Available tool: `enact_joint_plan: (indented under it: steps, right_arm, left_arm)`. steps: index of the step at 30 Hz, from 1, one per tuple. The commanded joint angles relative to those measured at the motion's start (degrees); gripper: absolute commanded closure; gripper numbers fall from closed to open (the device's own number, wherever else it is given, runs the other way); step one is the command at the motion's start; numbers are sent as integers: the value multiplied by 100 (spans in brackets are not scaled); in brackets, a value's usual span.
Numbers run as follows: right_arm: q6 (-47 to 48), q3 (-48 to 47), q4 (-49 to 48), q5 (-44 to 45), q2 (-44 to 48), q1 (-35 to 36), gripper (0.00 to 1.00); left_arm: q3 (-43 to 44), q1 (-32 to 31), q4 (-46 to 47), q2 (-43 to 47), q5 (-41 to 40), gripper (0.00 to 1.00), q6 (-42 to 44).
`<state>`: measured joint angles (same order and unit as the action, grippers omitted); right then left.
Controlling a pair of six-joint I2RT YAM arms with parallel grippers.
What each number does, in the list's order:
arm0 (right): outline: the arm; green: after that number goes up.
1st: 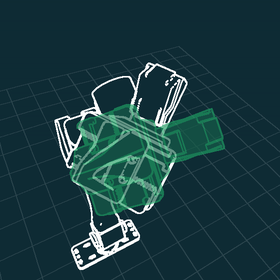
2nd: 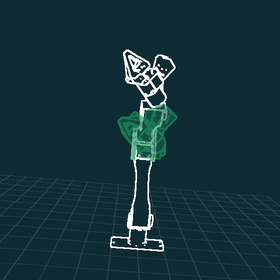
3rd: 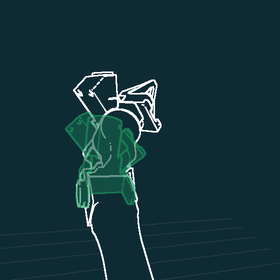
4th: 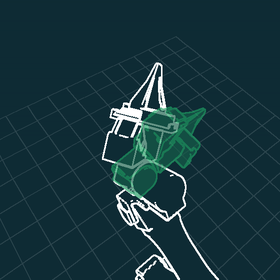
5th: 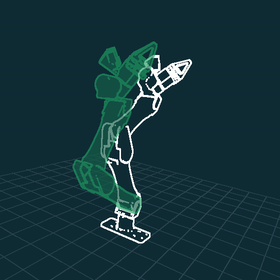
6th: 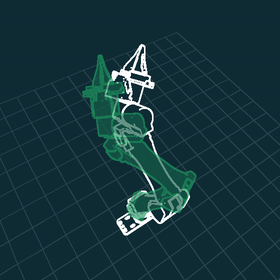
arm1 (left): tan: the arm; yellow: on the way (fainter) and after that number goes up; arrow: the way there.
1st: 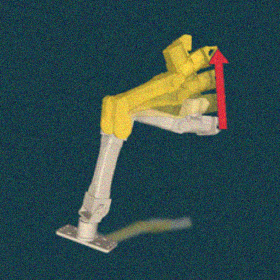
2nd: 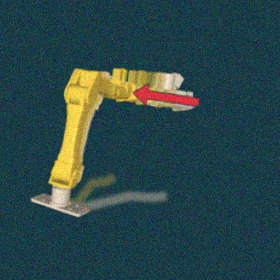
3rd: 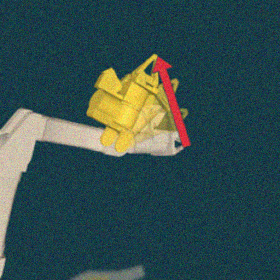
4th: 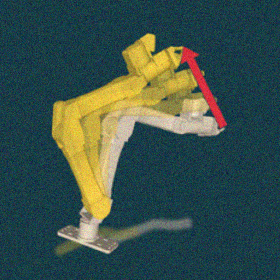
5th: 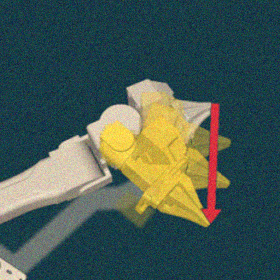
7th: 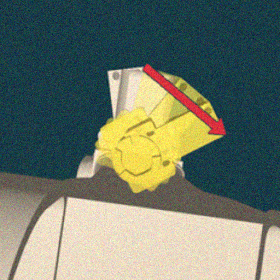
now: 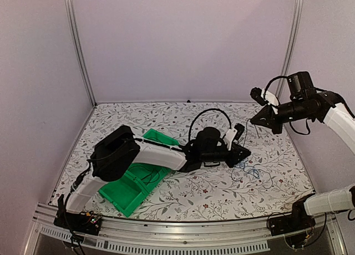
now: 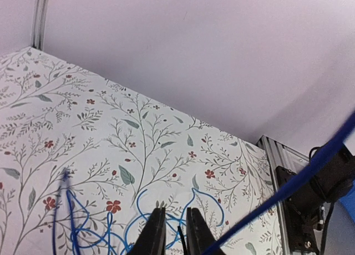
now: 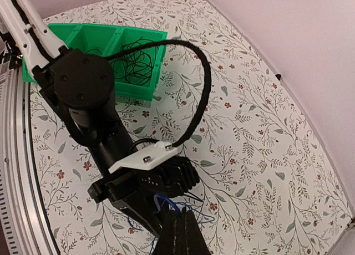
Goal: Untangle the cables
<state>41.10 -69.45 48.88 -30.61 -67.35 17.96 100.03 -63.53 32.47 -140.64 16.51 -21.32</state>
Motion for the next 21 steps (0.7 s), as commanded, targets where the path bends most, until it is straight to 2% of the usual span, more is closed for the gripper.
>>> enact_joint_plan:
  steps: [1, 8, 14, 16, 19, 21]
  right_arm:
    - [-247, -663, -108, -601, 125, 0, 100]
    - [-324, -1873, -11, -922, -60, -132, 100]
    - [-416, -2997, 21, -912, -274, -358, 100]
    - [-427, -3443, 86, -930, -394, -396, 100]
    - [-460, -3920, 139, -1039, -591, -452, 100]
    - [-508, -4064, 145, -1110, -680, -478, 100]
  left_arm:
    - [139, 198, 189, -359, 203, 91, -228]
    - [-216, 279, 234, -394, 203, 99, -373]
    - [-565, 281, 294, -316, 160, 99, -389]
    - [-640, 294, 298, -307, 155, 97, -390]
    - [-746, 305, 289, -258, 87, 84, -383]
    - [-829, 320, 277, -205, 49, 82, -373]
